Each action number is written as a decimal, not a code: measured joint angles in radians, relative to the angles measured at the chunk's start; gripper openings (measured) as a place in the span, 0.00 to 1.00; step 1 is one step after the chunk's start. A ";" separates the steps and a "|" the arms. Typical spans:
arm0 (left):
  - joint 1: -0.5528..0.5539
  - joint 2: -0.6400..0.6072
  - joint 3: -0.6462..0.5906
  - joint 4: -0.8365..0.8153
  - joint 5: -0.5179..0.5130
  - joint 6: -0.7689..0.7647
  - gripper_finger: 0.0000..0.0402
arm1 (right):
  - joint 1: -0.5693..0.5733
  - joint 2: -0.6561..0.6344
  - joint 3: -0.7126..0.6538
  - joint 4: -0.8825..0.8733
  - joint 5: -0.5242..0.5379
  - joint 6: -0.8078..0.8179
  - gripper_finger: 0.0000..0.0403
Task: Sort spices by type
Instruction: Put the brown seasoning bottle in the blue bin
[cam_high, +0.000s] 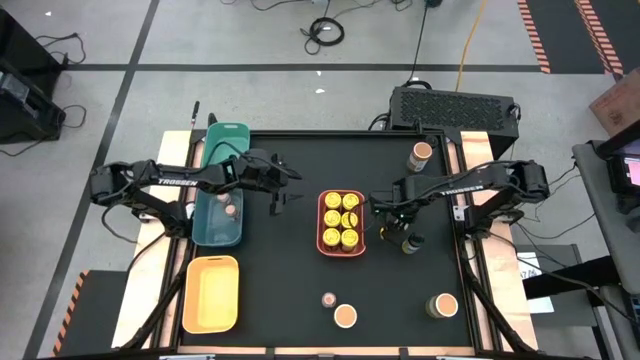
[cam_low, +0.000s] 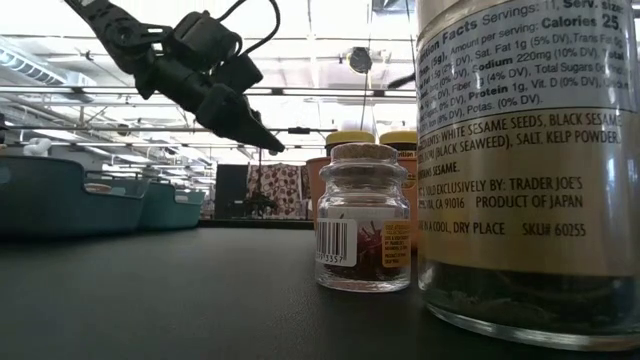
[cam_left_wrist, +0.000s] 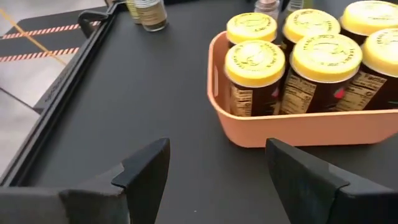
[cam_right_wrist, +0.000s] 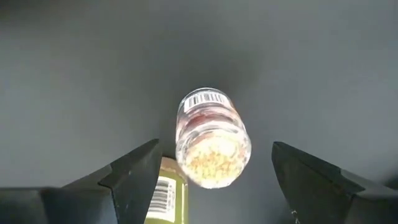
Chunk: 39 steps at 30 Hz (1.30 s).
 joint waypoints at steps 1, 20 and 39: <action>0.003 0.000 0.000 -0.001 -0.001 0.000 0.67 | -0.002 0.008 0.000 0.000 0.000 0.000 0.74; 0.012 0.000 0.000 -0.041 -0.003 0.000 0.67 | -0.032 0.012 -0.049 0.061 -0.036 0.015 0.74; 0.012 0.000 0.000 -0.047 -0.004 0.000 0.67 | -0.032 0.011 -0.086 0.116 -0.044 -0.020 0.74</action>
